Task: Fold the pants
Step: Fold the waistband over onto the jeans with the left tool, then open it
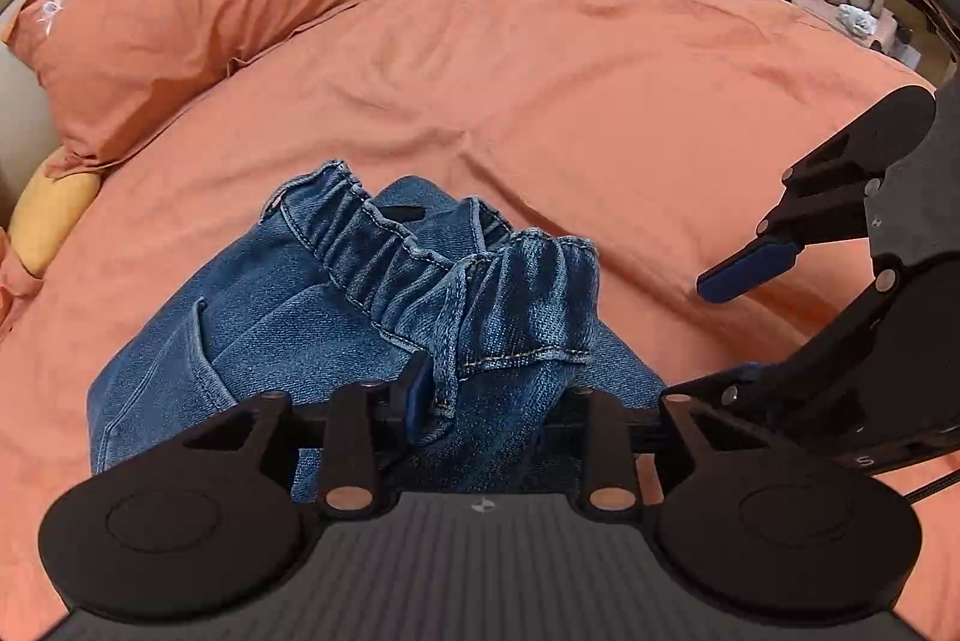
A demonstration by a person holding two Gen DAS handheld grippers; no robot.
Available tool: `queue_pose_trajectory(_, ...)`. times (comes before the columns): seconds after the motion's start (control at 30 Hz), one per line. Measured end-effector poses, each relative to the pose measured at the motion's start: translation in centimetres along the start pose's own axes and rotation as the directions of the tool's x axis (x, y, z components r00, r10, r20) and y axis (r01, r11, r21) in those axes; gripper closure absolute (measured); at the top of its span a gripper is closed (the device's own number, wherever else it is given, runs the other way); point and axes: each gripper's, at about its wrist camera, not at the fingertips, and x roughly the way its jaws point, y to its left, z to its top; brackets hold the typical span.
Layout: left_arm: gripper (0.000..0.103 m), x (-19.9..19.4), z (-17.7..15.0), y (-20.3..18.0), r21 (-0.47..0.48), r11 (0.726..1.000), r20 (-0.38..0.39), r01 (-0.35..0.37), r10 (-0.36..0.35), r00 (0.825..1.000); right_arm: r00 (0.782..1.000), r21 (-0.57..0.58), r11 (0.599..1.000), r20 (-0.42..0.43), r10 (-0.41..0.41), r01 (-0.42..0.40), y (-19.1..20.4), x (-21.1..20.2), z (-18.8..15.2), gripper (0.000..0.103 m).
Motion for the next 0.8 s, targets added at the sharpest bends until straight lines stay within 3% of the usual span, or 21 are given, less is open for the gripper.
queue_pose_trajectory(0.07,0.057,-0.4,0.0,0.5,0.004,1.000,-0.007,0.030,-0.030,1.000,1.000,-0.006,1.000,-0.004,-0.010,0.010,0.1,-0.3,-0.2,0.051)
queue_pose_trajectory(0.1,0.042,-0.7,0.1,0.6,0.001,0.999,-0.009,0.050,-0.050,0.999,1.000,-0.011,1.000,-0.005,-0.015,0.015,0.1,-0.6,-0.3,0.051)
queue_pose_trajectory(0.17,0.030,-1.7,0.0,1.1,-0.019,0.992,-0.014,0.128,-0.128,0.992,0.999,-0.028,0.999,-0.008,-0.032,0.032,0.3,-1.0,-0.2,0.050)
queue_pose_trajectory(0.27,0.029,-3.1,0.1,1.6,-0.063,0.978,0.004,0.197,-0.197,0.980,0.999,-0.050,0.998,0.001,-0.045,0.045,0.7,-2.4,0.3,0.050)
queue_pose_trajectory(0.4,0.028,-5.6,-1.5,3.7,-0.036,0.987,0.027,0.156,-0.156,0.987,0.999,-0.026,1.000,0.040,-0.014,0.015,1.5,-4.4,1.5,0.050)
queue_pose_trajectory(0.5,0.027,-6.6,-3.7,5.8,-0.008,0.996,0.008,0.086,-0.086,0.996,0.996,0.017,0.999,0.083,0.031,-0.033,2.2,-4.9,2.7,0.049)
queue_pose_trajectory(0.67,0.023,-7.5,-9.0,9.3,-0.002,1.000,-0.032,-0.023,0.023,0.999,0.992,0.107,0.993,0.118,0.034,-0.047,3.0,-3.6,5.2,0.049)
queue_pose_trajectory(0.8,0.022,-7.0,-13.6,11.1,-0.020,0.999,-0.078,-0.049,0.047,0.996,0.993,0.172,0.984,0.113,0.025,-0.044,3.2,-2.1,6.9,0.043)
